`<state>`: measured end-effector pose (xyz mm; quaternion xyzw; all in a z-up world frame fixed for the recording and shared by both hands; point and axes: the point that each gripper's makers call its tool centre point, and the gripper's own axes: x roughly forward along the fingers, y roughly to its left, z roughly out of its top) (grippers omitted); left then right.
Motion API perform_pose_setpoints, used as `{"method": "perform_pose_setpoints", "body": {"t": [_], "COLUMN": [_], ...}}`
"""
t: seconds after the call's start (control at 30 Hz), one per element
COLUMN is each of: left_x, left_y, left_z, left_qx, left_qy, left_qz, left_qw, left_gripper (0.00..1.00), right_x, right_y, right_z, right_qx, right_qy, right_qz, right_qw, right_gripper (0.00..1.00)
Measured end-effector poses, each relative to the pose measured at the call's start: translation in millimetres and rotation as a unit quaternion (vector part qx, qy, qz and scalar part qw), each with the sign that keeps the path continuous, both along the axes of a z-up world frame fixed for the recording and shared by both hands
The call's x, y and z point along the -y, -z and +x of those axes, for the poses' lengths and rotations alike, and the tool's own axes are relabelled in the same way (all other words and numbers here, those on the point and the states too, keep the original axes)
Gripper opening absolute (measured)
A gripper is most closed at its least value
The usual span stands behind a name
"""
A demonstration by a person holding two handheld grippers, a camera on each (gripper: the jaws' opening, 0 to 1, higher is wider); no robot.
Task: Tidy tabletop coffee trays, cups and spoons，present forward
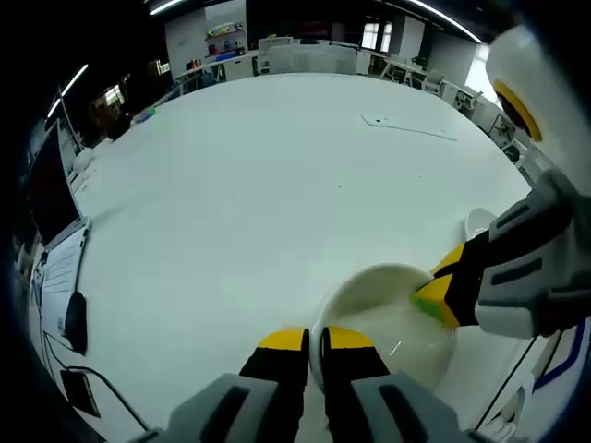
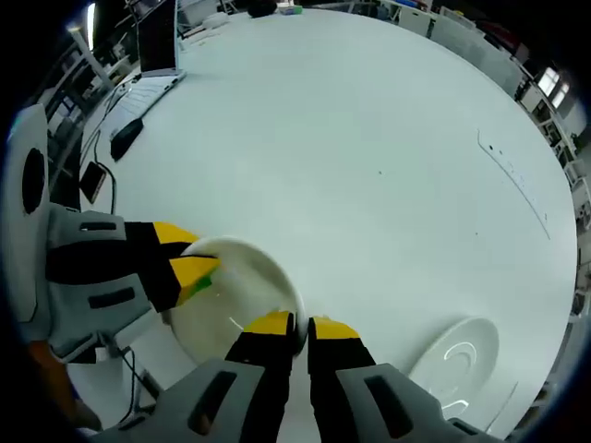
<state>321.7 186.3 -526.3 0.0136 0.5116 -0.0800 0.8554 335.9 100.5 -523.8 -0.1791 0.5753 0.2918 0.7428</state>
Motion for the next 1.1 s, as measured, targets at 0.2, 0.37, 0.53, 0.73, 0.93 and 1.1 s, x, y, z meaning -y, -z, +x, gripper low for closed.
{"method": "perform_pose_setpoints", "body": {"t": [0.2,0.37,0.53,0.73,0.93,1.1], "left_x": [8,16,34,60,95,123], "left_y": [-8.1,-15.1,-25.5,-36.1,-48.6,-53.3], "left_z": [1.2,3.7,6.2,10.4,17.8,21.4], "left_qx": [-0.006,-0.005,0.0,0.0,0.006,0.013], "left_qy": [0.001,0.005,0.02,0.039,0.062,0.081], "left_qz": [-0.003,-0.005,-0.011,-0.011,-0.013,-0.017], "left_qw": [1.0,1.0,0.9997,0.9992,0.998,0.9965], "left_gripper": [0.07,0.07,0.08,0.07,0.08,0.08], "right_x": [7,13,32,60,94,120], "right_y": [-6.1,-13.4,-23.1,-35.1,-47.6,-53.0], "right_z": [5,12,10,7,13,22], "right_qx": [-0.007,-0.007,-0.001,-0.003,0.001,0.004], "right_qy": [0.004,0.006,0.013,0.026,0.048,0.063], "right_qz": [0.001,0.002,0.003,0.003,0.004,0.001], "right_qw": [1.0,1.0,0.9999,0.9996,0.9988,0.998], "right_gripper": [0.06,0.06,0.06,0.06,0.06,0.06]}}
